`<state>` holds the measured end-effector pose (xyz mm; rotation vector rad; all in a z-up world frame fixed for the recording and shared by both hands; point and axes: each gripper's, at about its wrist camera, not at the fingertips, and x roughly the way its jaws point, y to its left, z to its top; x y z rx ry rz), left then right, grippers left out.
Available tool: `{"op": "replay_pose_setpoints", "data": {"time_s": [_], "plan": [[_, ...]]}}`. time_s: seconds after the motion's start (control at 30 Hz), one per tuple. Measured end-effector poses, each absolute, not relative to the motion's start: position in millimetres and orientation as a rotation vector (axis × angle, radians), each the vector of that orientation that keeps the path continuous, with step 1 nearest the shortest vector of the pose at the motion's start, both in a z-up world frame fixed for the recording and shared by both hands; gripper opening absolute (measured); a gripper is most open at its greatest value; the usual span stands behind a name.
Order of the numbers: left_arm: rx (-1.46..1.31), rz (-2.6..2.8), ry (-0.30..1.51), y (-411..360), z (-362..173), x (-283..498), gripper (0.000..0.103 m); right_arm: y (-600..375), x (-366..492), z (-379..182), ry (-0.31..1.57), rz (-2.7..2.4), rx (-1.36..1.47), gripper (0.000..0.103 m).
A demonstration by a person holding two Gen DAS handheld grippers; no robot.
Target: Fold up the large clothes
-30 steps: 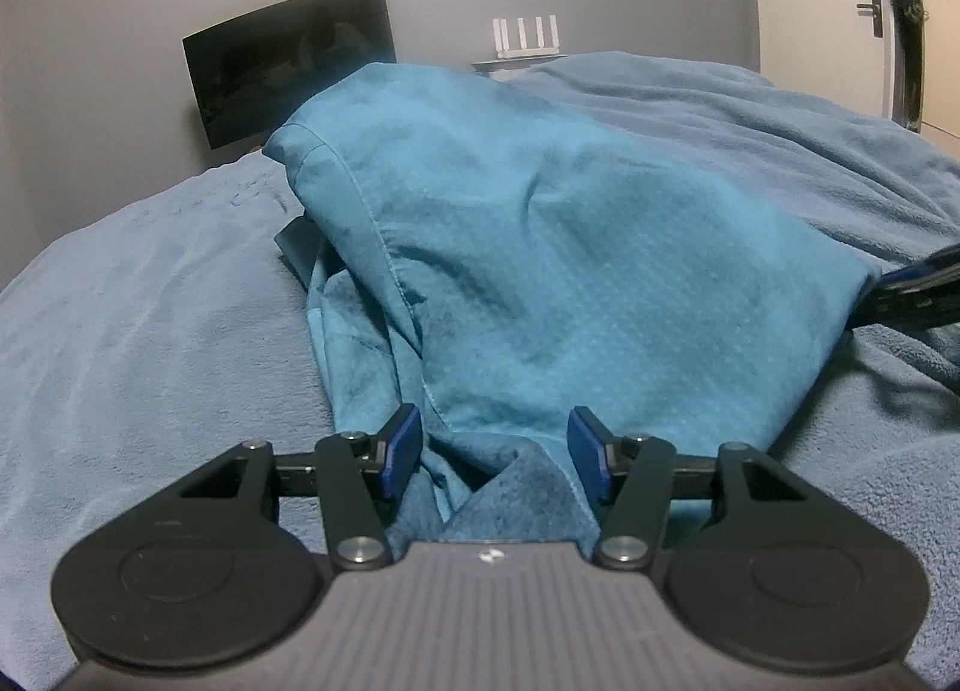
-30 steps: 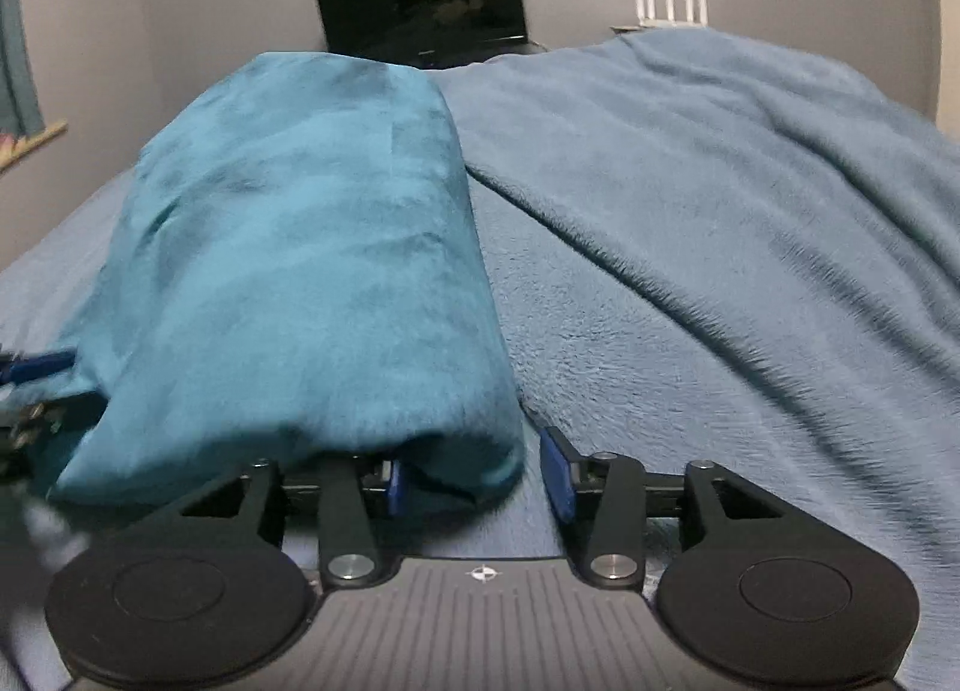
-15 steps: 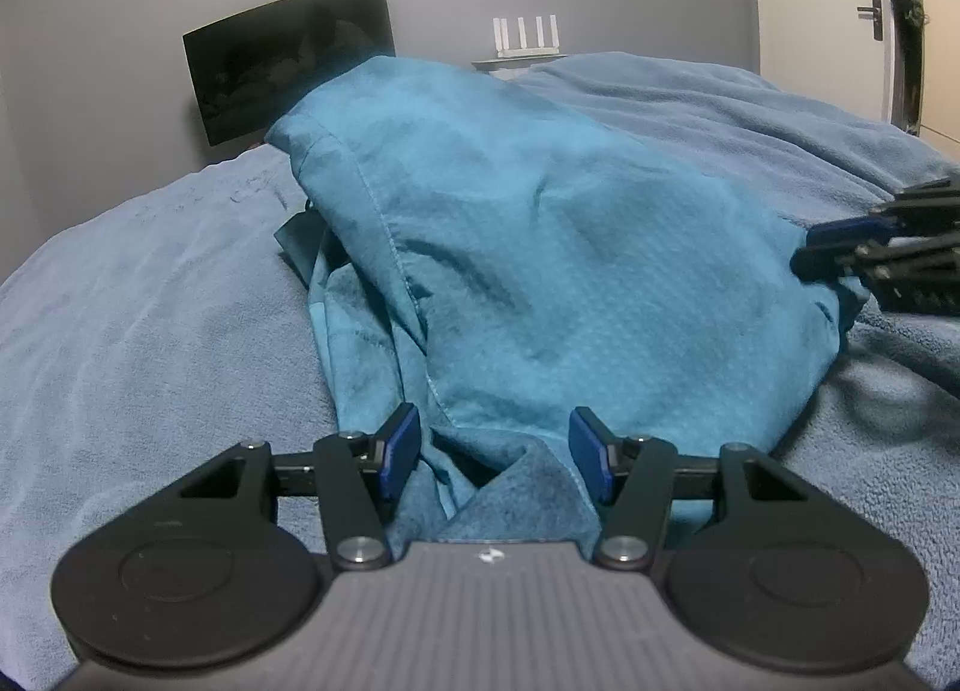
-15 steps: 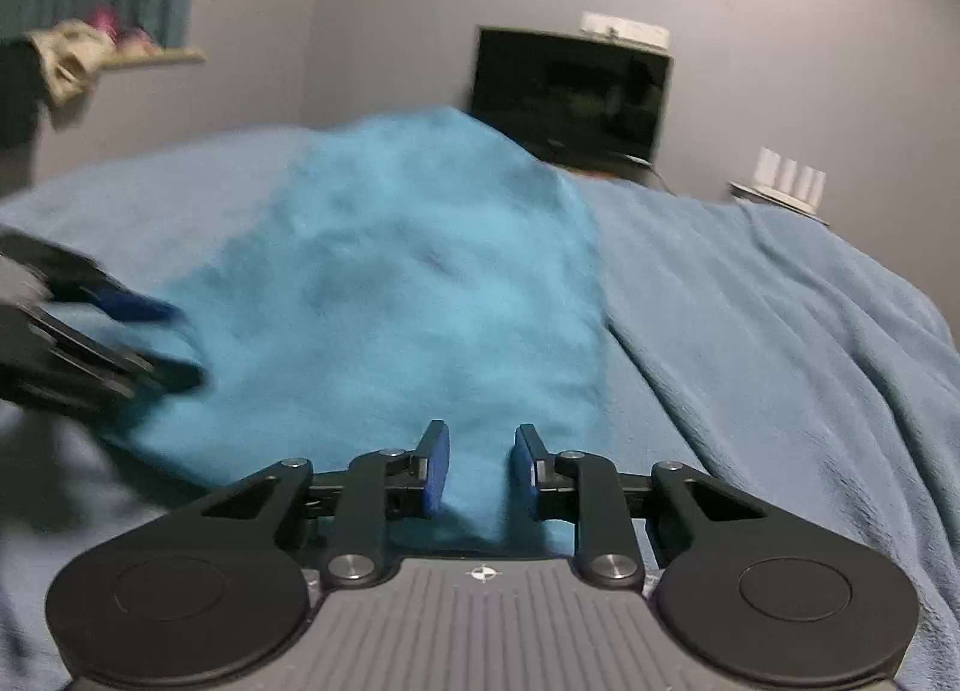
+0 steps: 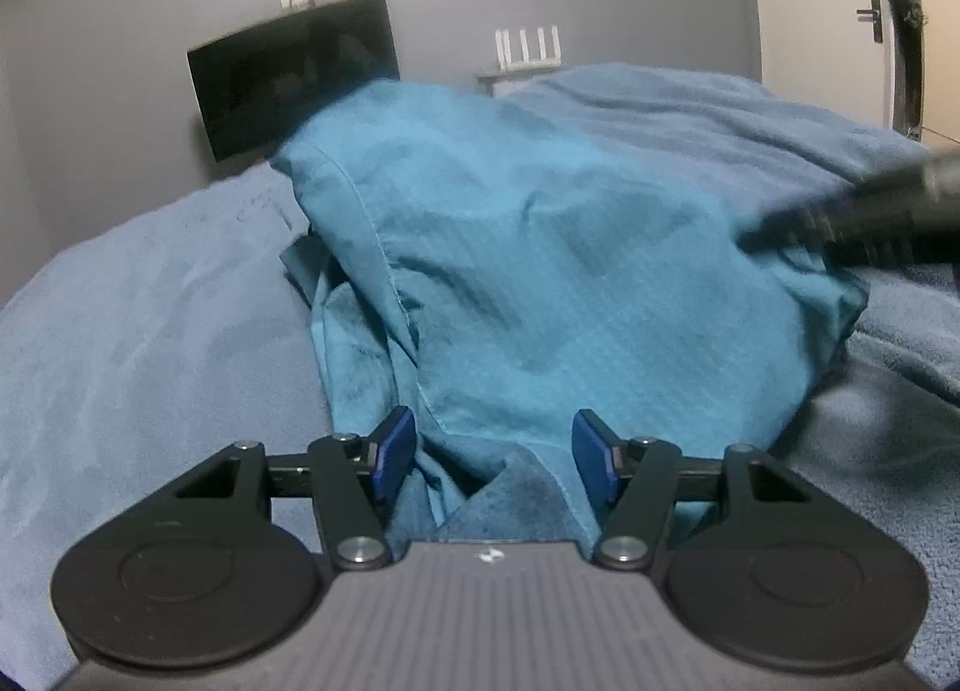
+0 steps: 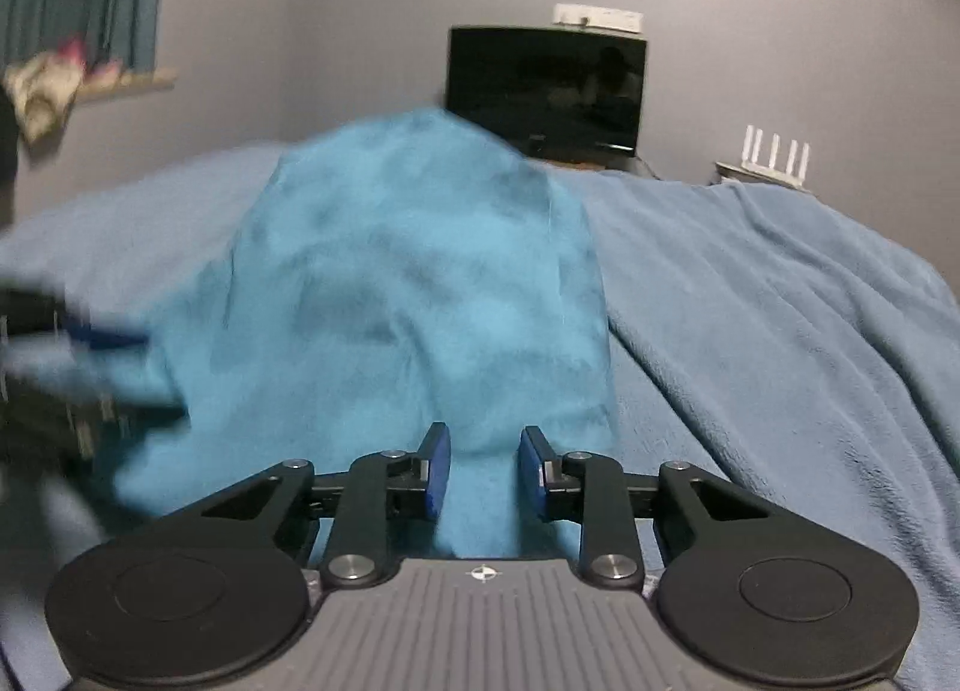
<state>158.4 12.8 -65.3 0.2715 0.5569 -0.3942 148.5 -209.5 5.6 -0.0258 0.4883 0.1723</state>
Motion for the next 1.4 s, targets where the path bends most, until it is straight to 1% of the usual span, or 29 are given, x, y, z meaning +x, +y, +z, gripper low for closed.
{"op": "replay_pose_setpoints", "data": {"time_s": [0.07,0.17,0.33,0.5,0.53,0.57,0.6,0.63,0.73,0.8,0.83,0.9,1.0,1.07,1.23,1.33,1.4], "plan": [[0.255,-0.397,0.574,15.8,-67.2,161.0,0.058,-198.3,164.1,14.3,0.483,0.192,-0.036,0.030],[0.237,-0.403,0.592,19.6,-66.4,164.2,0.058,-178.5,202.2,16.0,0.571,0.174,-0.058,0.030],[0.197,-0.431,0.628,26.1,-65.5,170.7,0.057,-143.2,251.0,14.0,0.574,0.234,-0.026,0.030],[0.143,-0.456,0.672,33.6,-66.7,177.8,0.057,-92.4,273.9,11.1,0.596,0.406,-0.091,0.030],[0.135,-0.461,0.676,34.6,-66.4,179.9,0.057,-83.9,276.9,13.0,0.609,0.478,-0.115,0.032],[0.127,-0.468,0.679,35.1,-66.0,180.4,0.057,-77.4,280.4,16.3,0.617,0.528,-0.141,0.040],[0.121,-0.475,0.680,35.5,-65.5,181.1,0.057,-72.9,282.6,21.7,0.610,0.554,-0.169,0.043],[0.117,-0.481,0.683,35.8,-64.7,181.8,0.057,-71.2,286.3,28.1,0.584,0.554,-0.186,0.040],[0.117,-0.496,0.689,34.9,-63.5,182.8,0.057,-83.6,312.1,51.4,0.519,0.443,-0.099,0.040],[0.119,-0.507,0.695,33.0,-63.6,183.4,0.057,-97.4,337.9,61.3,0.497,0.240,-0.042,0.040],[0.118,-0.515,0.698,32.2,-63.8,184.8,0.057,-105.0,349.0,63.5,0.491,0.139,-0.003,0.042],[0.119,-0.520,0.700,30.7,-64.4,189.9,0.057,-120.4,370.5,60.4,0.516,0.000,0.095,0.042],[0.098,-0.526,0.705,33.3,-65.1,193.3,0.057,-120.7,394.3,40.7,0.601,-0.025,0.165,0.042],[0.082,-0.530,0.710,37.1,-66.5,196.3,0.057,-105.9,401.4,27.9,0.612,-0.010,0.137,0.045],[0.085,-0.531,0.718,36.5,-72.0,197.7,0.057,-51.4,421.2,7.9,0.646,0.143,0.080,0.045],[0.082,-0.537,0.722,39.8,-73.6,203.1,0.057,-31.1,421.7,12.4,0.681,0.256,0.094,0.045],[0.081,-0.540,0.720,40.5,-73.2,204.1,0.057,-29.8,420.5,20.9,0.670,0.303,0.107,0.043]]}}
